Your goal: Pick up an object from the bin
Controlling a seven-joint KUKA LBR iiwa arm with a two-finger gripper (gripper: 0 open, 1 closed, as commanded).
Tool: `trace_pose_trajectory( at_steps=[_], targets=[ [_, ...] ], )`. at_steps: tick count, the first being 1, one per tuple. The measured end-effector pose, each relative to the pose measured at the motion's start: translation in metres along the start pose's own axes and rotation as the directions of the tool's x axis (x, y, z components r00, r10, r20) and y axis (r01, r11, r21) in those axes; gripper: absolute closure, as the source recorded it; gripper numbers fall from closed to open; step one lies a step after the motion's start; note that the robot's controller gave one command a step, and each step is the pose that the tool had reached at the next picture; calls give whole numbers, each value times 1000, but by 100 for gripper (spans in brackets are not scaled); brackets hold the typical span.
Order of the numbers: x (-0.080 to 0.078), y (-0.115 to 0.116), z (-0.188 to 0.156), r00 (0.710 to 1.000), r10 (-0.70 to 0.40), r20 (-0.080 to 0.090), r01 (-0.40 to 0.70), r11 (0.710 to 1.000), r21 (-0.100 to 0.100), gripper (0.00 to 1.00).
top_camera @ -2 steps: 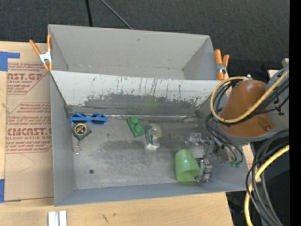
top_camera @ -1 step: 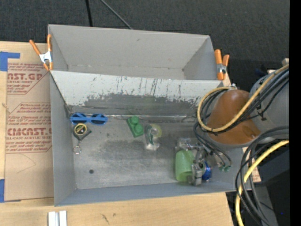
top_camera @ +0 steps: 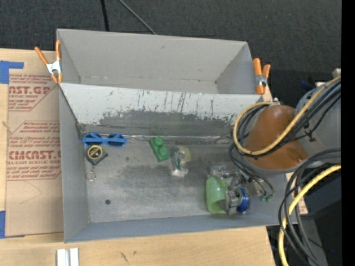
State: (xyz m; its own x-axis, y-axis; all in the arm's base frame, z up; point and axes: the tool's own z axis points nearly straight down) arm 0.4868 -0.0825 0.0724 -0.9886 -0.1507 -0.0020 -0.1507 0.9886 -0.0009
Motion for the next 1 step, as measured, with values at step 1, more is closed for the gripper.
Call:
trace_pose_trajectory(
  at_steps=[1],
  targets=[
    [-18,-1,-113,1000,-9,7,9,1000,2,100]
  ],
)
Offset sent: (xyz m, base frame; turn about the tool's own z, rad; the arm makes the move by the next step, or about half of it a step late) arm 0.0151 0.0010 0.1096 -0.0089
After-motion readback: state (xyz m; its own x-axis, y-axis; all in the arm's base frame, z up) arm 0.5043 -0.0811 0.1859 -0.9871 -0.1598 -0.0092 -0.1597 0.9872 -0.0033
